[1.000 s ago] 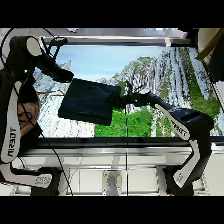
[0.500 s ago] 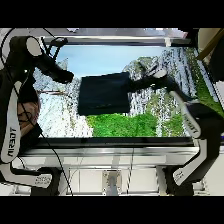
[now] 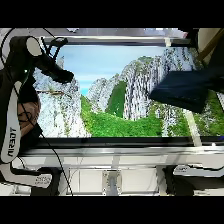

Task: Fold the clothes and pants, and hang the long-sleeved shirts on hangers.

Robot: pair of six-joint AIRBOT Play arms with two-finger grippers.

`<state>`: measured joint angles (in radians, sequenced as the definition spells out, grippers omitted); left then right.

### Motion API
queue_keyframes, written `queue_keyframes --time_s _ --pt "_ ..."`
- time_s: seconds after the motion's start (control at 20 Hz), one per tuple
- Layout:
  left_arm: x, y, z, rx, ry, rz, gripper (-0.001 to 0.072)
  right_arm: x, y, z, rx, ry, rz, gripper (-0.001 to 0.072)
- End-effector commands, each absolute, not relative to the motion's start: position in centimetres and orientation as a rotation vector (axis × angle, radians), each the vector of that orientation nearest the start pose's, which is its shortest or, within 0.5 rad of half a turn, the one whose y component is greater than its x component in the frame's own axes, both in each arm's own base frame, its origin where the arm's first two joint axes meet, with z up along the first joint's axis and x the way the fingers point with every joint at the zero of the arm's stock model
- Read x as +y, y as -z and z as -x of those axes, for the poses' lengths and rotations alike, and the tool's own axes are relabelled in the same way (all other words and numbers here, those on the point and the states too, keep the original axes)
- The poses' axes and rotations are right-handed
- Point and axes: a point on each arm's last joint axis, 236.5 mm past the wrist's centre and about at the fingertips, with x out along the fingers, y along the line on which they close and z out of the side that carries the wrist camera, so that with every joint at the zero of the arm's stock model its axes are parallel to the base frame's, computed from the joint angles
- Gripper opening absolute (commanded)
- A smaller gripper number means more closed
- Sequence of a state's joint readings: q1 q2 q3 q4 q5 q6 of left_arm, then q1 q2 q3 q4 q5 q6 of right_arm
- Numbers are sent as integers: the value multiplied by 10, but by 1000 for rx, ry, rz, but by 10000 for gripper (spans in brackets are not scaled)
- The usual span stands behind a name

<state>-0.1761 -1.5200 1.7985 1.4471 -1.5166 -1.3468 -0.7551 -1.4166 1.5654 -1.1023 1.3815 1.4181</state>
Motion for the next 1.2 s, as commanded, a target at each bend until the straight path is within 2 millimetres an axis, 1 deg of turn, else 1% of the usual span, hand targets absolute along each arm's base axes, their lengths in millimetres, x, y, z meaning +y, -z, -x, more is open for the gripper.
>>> queue_keyframes --time_s 0.0,0.05,0.1,0.15,0.2,0.3,0.35,0.4,0.45,0.5,0.55,0.6,0.65,0.7,0.75,0.8,0.85,0.9,0.95,1.0,1.1,1.15 --pt "-107 -114 -435 1204 382 -203 14 -306 -127 -254 979 538 -727 55" --pt "-107 -114 -435 1207 370 -186 14 -313 -121 -231 999 564 -748 55" --pt "-107 -113 -435 1209 365 -179 14 -319 -110 -211 1027 590 -766 55" --pt "-107 -113 -435 1210 358 -169 14 -323 -97 -194 1050 623 -802 55" --pt "-108 -113 -435 1211 355 -165 15 -322 -81 -180 1088 648 -833 56" --pt "-109 -113 -434 1211 357 -166 14 -312 -48 -156 1186 653 -868 72" --pt "-108 -113 -434 1211 357 -166 14 -302 -34 -145 1240 652 -900 253" --pt "-108 -113 -434 1211 357 -166 15 -293 -27 -134 1296 651 -924 452" --pt "-108 -113 -434 1211 357 -166 14 -288 -28 -126 1332 662 -942 469" --pt "-108 -113 -434 1211 357 -166 14 -287 -35 -127 1320 682 -969 469" --pt "-108 -113 -434 1211 357 -166 14 -289 -48 -134 1274 712 -1000 468" --pt "-109 -113 -434 1211 357 -166 14 -293 -68 -152 1175 708 -1031 460" --pt "-109 -113 -434 1211 357 -166 14 -291 -93 -183 1050 629 -1058 456" --pt "-109 -114 -434 1211 358 -166 14 -278 -128 -224 902 470 -1063 386" --pt "-110 -114 -434 1210 362 -163 14 -255 -163 -260 785 286 -1019 152" --pt "-113 -114 -433 1210 372 -156 14 -221 -199 -292 696 93 -949 62" --pt "-117 -115 -432 1209 387 -144 14 -182 -226 -312 656 -68 -870 56" --pt "-120 -115 -432 1209 397 -138 14 -140 -244 -327 648 -199 -780 57" --pt "-120 -115 -431 1210 397 -138 15 -105 -252 -336 663 -284 -700 57" --pt "-121 -115 -431 1211 399 -139 14 -71 -254 -342 692 -358 -624 56" --pt "-121 -115 -430 1217 399 -138 15 -18 -245 -345 780 -466 -529 56" --pt "-121 -114 -430 1218 398 -138 15 3 -237 -342 836 -510 -491 57"
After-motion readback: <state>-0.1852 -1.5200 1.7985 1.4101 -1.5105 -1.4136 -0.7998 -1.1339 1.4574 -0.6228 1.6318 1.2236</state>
